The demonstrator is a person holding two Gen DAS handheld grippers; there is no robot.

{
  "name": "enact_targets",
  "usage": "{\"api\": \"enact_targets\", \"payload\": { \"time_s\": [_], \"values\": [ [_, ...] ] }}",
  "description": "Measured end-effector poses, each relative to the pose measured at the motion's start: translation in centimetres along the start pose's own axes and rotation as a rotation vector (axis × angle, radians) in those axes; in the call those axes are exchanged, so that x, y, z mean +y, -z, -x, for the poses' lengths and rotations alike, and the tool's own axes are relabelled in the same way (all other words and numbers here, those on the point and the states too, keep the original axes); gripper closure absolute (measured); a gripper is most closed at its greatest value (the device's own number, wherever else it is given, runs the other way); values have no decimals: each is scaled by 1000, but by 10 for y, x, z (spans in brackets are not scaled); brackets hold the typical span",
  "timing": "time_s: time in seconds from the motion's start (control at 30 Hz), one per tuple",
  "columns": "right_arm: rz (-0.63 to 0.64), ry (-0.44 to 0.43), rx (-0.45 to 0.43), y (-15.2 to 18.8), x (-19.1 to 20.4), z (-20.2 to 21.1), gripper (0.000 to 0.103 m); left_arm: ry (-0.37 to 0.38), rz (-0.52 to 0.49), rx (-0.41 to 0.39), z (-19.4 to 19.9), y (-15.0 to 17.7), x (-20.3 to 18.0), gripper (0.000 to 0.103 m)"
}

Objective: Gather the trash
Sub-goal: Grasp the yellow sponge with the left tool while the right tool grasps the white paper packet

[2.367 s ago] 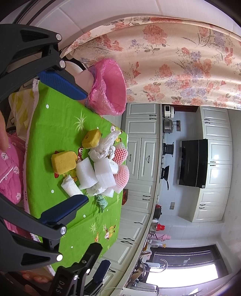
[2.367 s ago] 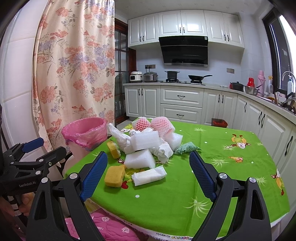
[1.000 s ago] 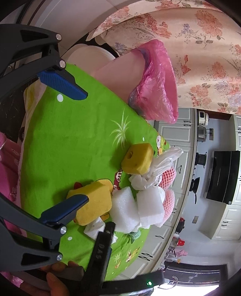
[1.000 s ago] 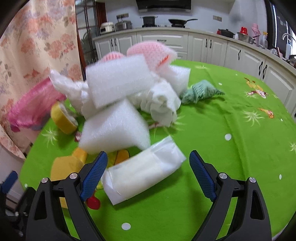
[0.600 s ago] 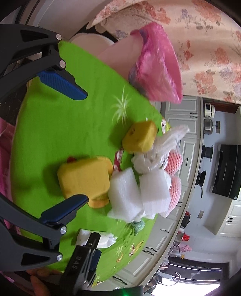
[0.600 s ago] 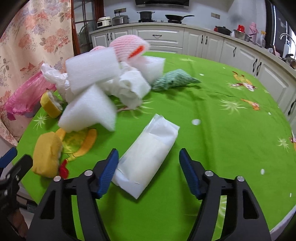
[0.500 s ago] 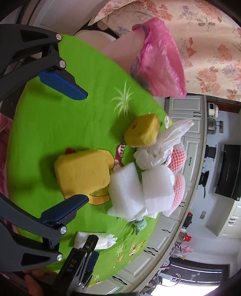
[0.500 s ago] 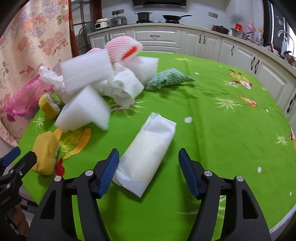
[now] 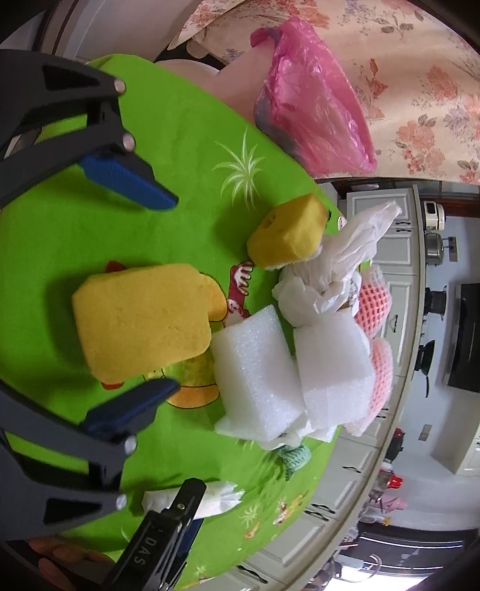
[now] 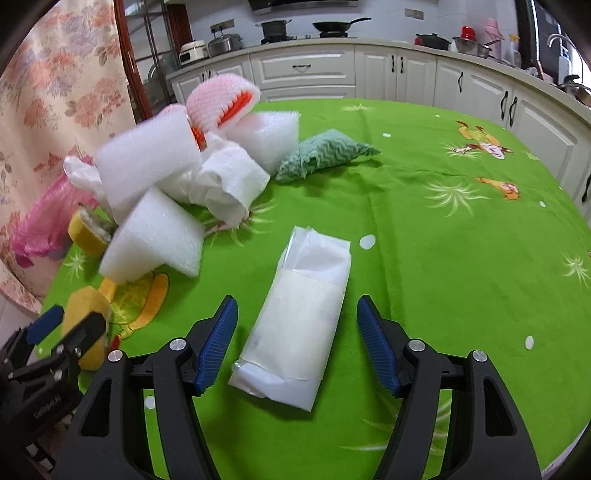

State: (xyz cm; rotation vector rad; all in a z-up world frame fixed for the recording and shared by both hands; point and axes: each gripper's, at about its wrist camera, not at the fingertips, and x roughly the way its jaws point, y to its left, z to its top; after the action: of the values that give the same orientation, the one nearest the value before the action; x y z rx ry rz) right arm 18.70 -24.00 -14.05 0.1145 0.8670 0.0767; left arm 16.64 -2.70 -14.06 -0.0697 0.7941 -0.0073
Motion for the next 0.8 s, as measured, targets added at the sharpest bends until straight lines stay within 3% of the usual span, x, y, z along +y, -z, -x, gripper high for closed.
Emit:
{"api": "enact_targets", "payload": {
  "time_s": [0.1,0.17,0.27,0.53,0.8],
  "values": [
    [18,16,-15,0,-1,1,58,18,-11,14,-3,2,-3,28],
    [22,12,-22,0,-2,1,62,38,-19,18,-4,5,-5,51],
    [35,-5,-39,3,-2,3,70,57,-30,1,-1,6,-9,55],
    [71,-87,-158,-19,14,30,74,19,-30,-154,31,-16,-1,57],
    [175,-191,-284,-59,63,57,74,-15,20,-252,55,-59,30,57]
  ]
}}
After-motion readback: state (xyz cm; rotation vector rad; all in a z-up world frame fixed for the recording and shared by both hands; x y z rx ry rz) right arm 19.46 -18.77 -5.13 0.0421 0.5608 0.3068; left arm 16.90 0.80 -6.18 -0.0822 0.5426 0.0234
